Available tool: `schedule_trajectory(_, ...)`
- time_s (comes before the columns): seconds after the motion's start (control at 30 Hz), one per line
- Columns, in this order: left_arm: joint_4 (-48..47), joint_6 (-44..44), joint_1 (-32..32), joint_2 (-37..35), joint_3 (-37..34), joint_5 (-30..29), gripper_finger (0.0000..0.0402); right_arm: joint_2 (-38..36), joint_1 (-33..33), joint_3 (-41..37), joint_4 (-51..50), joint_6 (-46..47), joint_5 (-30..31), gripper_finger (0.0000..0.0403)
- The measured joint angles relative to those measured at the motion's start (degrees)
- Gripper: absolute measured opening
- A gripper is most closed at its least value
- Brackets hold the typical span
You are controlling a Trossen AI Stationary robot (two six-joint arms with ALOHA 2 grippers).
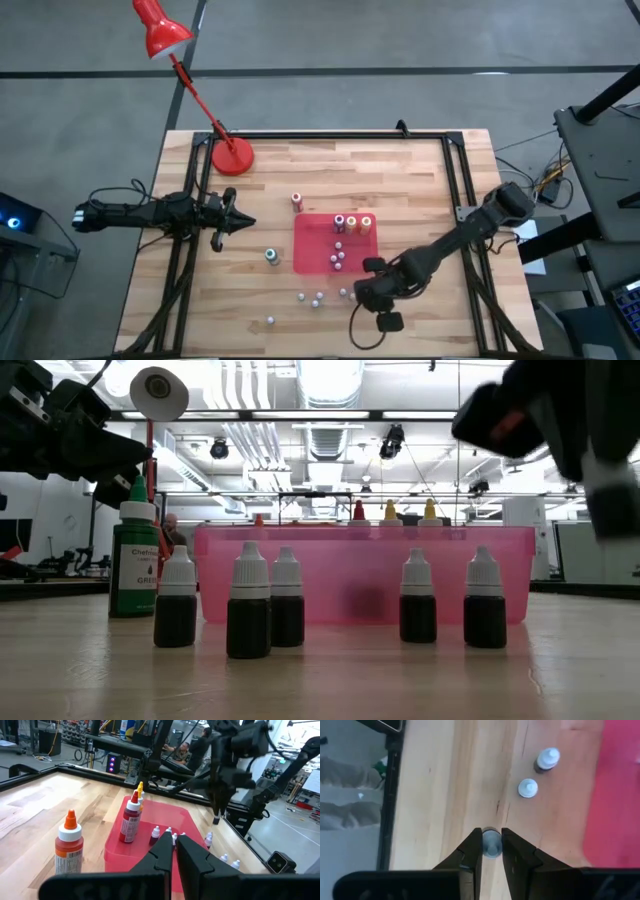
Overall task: Pick & Place food coloring
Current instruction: Put the bottom right small green food coloring bottle into the container
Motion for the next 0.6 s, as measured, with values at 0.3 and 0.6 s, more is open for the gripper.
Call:
schedule_trajectory(0.3,-0.1,0.0,0.0,0.0,0.0,0.0,0.0,-5.4,-5.8,0.0,-2.2,-3.6,-0.1,0.005)
schedule_trajectory(0.6,-0.1,0.0,0.0,0.0,0.0,0.0,0.0,-5.4,-12.5,0.0,-2.2,-16.4,1.6,0.005)
